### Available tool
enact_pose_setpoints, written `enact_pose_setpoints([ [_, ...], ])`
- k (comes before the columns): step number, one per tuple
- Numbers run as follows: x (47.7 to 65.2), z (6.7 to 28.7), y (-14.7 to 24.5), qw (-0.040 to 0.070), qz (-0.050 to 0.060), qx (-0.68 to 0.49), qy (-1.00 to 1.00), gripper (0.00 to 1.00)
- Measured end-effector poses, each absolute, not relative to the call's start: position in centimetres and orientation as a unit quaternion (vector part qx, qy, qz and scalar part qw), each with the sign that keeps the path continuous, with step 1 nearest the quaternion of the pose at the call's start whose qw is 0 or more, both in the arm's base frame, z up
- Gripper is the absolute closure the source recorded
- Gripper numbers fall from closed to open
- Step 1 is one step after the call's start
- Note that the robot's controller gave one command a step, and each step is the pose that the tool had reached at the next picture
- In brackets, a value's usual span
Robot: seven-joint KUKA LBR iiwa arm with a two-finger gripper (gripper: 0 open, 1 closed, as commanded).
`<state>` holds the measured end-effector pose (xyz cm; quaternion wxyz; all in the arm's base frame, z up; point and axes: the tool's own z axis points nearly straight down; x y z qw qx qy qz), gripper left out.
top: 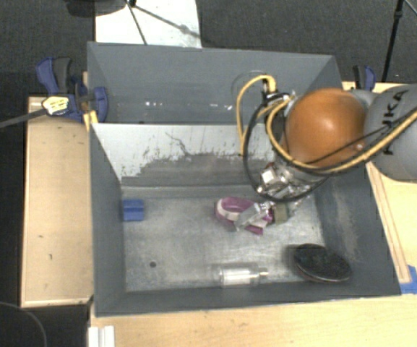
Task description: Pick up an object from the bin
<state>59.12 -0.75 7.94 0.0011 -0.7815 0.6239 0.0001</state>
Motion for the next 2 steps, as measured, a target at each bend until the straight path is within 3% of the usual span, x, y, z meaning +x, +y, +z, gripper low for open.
enact_pose_setpoints([
  [1,58.4,7.2,4.6,0.0,0.0,-0.805,0.594,0.0],
  [2,58.5,11.5,8.2,0.004,0.0,-0.67,0.743,0.0],
])
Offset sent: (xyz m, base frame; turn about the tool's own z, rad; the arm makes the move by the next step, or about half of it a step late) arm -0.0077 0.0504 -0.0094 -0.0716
